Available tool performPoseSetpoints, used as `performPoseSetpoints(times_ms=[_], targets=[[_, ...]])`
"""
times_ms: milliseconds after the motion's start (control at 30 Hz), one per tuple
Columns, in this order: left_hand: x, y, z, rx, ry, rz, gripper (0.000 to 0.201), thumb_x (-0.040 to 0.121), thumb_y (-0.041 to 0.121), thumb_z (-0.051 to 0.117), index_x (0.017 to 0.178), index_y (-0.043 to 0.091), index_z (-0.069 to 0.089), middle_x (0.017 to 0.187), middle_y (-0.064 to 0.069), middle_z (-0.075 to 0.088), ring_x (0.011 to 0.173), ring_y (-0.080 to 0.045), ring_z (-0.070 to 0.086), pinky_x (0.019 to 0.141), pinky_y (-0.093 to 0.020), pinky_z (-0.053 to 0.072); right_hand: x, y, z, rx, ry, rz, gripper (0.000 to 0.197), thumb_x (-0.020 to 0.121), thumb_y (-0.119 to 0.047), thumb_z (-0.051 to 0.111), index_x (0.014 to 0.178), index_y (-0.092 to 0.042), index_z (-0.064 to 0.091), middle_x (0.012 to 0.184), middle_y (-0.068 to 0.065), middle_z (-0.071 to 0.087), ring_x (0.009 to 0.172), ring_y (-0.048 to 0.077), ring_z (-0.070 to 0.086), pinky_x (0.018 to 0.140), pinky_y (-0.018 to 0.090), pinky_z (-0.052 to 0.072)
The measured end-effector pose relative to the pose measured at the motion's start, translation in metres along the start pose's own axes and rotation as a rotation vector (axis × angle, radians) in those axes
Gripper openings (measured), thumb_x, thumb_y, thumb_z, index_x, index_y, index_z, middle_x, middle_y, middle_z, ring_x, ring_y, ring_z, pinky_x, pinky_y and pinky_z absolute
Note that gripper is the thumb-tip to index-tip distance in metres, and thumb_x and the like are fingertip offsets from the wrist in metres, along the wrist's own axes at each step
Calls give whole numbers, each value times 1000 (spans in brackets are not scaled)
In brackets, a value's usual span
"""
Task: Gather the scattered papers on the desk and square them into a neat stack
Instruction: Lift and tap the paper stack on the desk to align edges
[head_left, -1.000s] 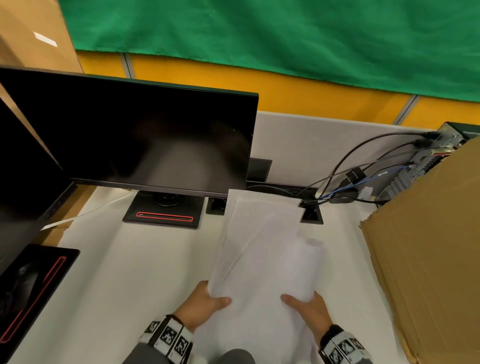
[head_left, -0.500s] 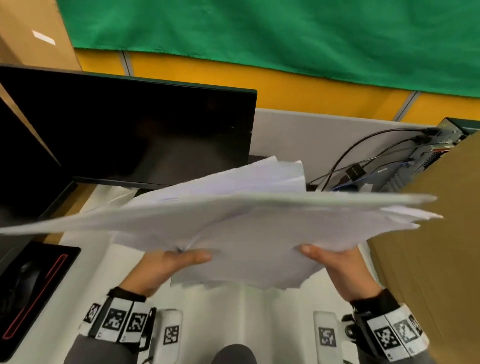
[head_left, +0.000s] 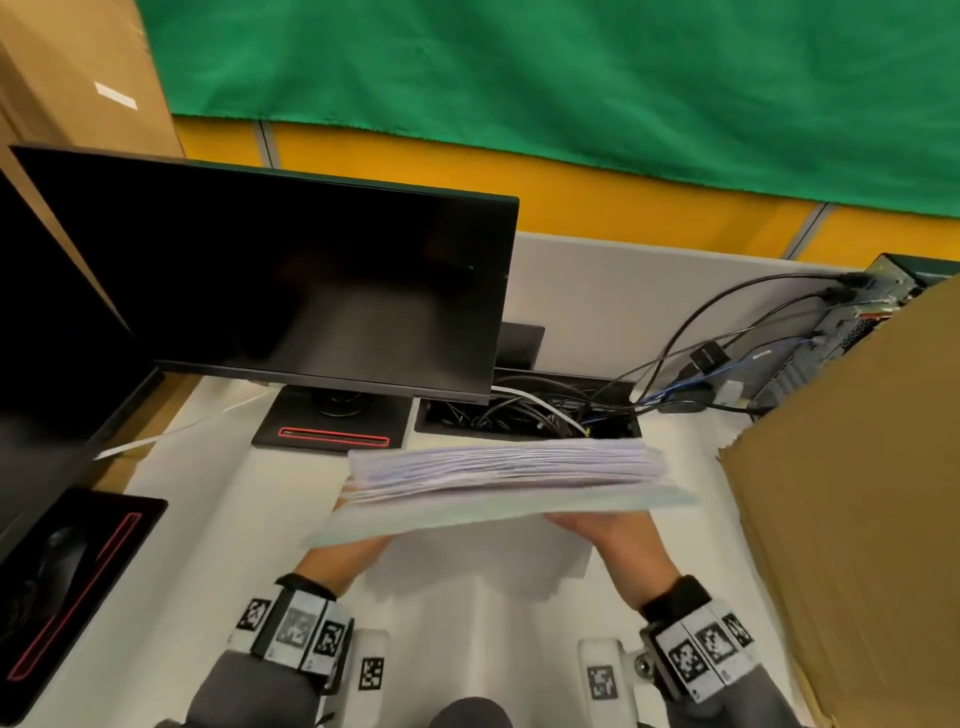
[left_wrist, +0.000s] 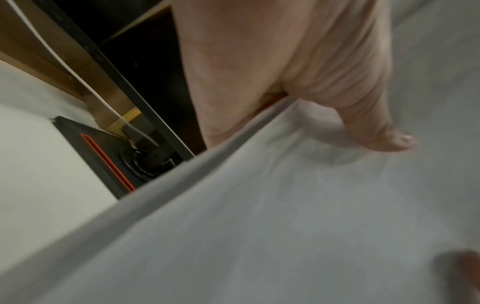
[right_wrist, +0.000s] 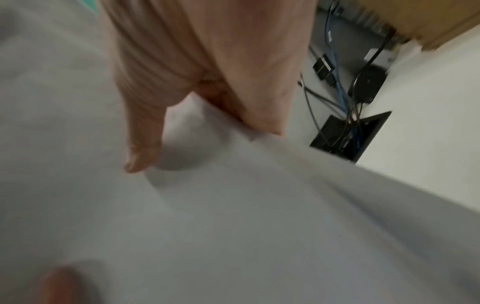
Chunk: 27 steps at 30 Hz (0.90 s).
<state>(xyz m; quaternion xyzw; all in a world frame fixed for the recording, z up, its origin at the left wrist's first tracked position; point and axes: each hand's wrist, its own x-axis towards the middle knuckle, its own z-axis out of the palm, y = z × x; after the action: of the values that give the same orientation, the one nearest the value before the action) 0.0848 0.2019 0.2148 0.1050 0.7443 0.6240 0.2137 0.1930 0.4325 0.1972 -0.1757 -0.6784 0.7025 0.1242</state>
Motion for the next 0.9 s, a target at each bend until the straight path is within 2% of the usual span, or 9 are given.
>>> performPoseSetpoints(times_ms=[100,233,366,433,533,666,733,833,900], targets=[[0,27,1,-29,25,196,34,80,-5,64,102,20,61,94,19,73,98,2,64,75,-8,44,-1,-23,8,15,9,-3,14,74,-18,76,87,-21,73,74,-16,75,76,-8,66,80,14,52],[0,62,-13,-193,-16,447,41,66,5,80,103,16,67,104,2,75,92,-8,71,77,-20,56,2,-58,6,50,21,-176,31,56,-34,83,86,-30,78,99,0,77,100,22,69,89,39,53],[7,26,-19,-180,0,256,71,31,44,90,93,17,69,89,7,78,86,-12,73,71,-20,58,1,-32,6,130,-23,-161,38,56,-22,83,93,-18,75,96,0,77,91,17,72,77,29,57],[11,1,-14,-204,39,179,70,27,41,90,92,22,69,85,14,77,86,-11,72,66,-14,55,2,-8,11,130,22,-79,50,51,-34,88,94,-13,74,98,5,77,92,22,72,79,33,56],[16,-6,-1,-253,147,173,63,33,43,90,88,21,69,76,12,77,76,-7,72,68,-16,56,2,-4,26,136,93,-35,27,70,-15,77,96,-15,72,96,5,77,94,28,71,79,34,58],[16,35,-2,-316,177,346,33,62,3,80,83,24,66,73,18,75,72,-2,70,62,-13,54,3,-42,29,191,73,-199,27,71,-14,70,98,-17,69,90,-5,78,86,13,72,72,24,56],[14,44,-9,-330,105,425,37,54,16,85,85,25,68,79,16,76,75,0,71,63,-13,53,1,-49,24,218,45,-240,28,68,-18,69,96,-16,69,88,-6,77,84,11,71,71,21,54],[14,22,-9,-318,96,297,63,30,45,88,85,21,68,77,13,77,73,-2,72,64,-19,55,-1,-27,21,161,57,-140,26,66,-23,72,91,-17,72,88,-4,78,83,11,72,71,25,58],[17,5,-5,-311,159,208,58,33,40,89,82,19,69,71,12,77,72,-9,73,61,-19,55,-3,-12,22,120,89,-64,36,59,-39,77,88,-18,74,91,-2,78,85,13,72,71,25,58]])
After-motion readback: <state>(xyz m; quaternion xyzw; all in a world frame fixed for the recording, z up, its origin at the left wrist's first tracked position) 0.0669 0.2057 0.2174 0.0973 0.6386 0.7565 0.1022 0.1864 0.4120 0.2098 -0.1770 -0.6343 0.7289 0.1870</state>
